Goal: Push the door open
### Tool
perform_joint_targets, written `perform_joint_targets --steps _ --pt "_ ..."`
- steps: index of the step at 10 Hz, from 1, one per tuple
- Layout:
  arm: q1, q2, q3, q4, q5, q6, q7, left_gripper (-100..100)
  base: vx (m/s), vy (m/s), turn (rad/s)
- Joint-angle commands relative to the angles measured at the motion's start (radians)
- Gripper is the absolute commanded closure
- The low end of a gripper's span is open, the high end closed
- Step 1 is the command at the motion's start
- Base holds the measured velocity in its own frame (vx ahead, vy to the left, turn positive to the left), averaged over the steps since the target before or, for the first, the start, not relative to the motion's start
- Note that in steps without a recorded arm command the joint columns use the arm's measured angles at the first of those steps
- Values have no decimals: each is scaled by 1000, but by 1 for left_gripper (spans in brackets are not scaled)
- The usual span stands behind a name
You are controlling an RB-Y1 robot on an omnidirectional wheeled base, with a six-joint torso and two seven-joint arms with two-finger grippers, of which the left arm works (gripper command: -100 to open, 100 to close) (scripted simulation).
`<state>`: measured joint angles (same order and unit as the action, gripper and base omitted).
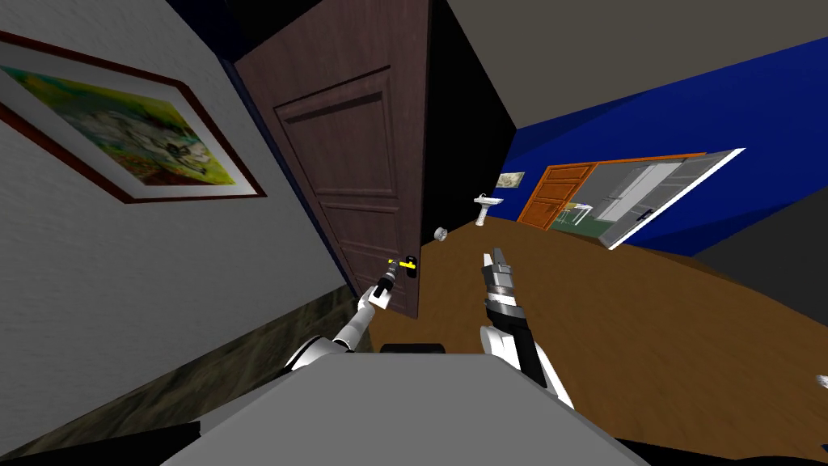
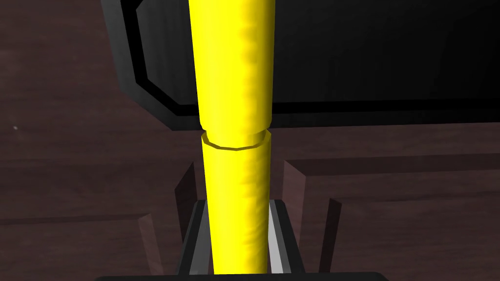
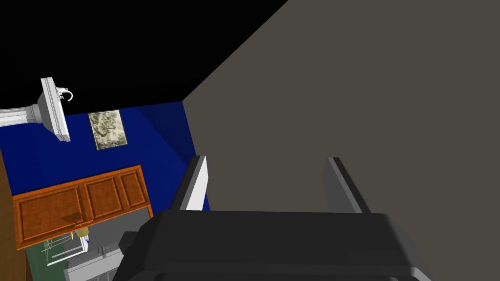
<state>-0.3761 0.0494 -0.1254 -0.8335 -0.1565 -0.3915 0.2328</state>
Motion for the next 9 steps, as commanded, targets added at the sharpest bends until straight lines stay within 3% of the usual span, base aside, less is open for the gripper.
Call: perform_joint_targets --steps 1,9 --pt "-9 11 26 7 5 -7 -12 100 169 -132 62" --pt "-7 35 111 13 27 -6 -43 100 140 -151 75"
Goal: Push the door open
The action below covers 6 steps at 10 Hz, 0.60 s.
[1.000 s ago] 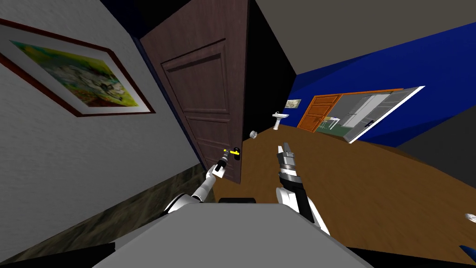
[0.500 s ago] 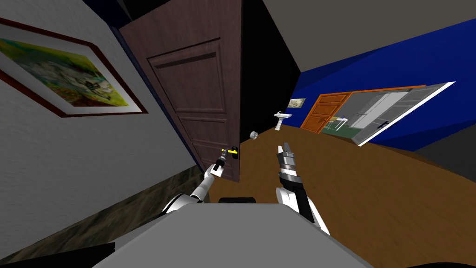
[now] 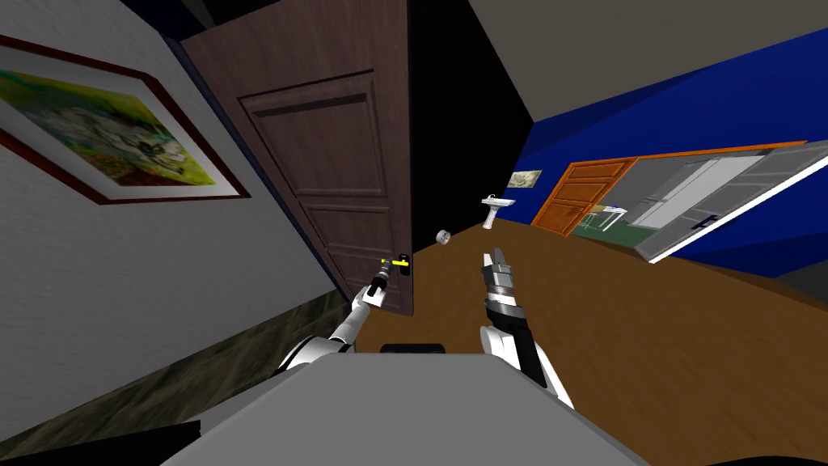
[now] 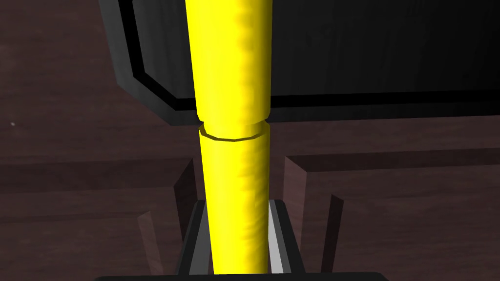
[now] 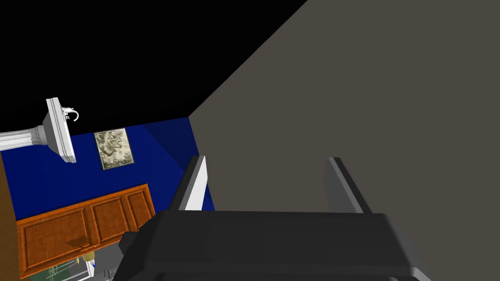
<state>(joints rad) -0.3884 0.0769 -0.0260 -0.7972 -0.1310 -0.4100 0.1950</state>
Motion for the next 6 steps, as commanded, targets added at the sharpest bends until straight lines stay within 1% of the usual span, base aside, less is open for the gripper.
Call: perform_joint_targets --steps 1,4,6 --pt "5 9 26 -23 5 13 -11 100 139 -157 67" --pt "6 10 67 -20 16 13 -26 100 181 -210 101" --pt "7 9 92 -18 23 13 -36 100 161 -164 99"
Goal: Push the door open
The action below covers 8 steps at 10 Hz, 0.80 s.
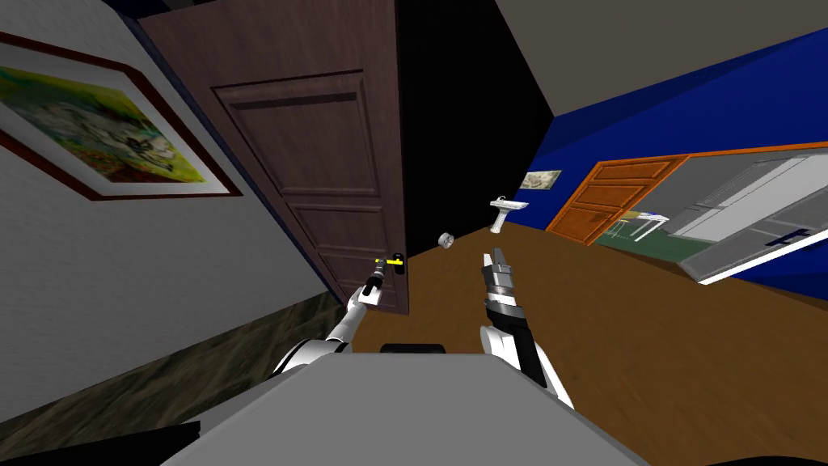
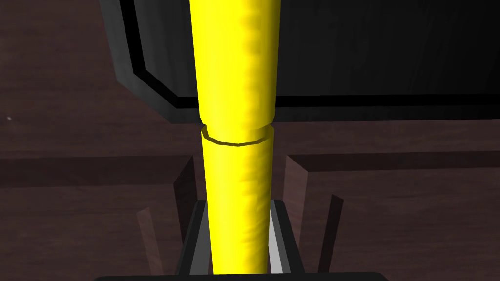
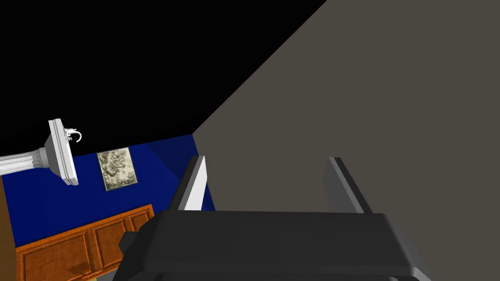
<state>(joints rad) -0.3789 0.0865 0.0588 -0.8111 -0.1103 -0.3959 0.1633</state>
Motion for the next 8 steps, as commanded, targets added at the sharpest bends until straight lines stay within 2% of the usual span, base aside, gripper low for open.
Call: perform_joint_targets --steps 1,5,6,7,8 --pt "-3 -2 18 -3 5 -1 -8 100 193 -174 88" --pt "-2 -10 54 -1 14 0 -21 100 150 -134 70" --pt "2 0 57 -1 14 1 -20 100 52 -38 52" --pt "2 7 75 -1 20 0 -25 100 114 -53 64" --pt "2 8 79 0 21 0 -27 100 163 -105 68"
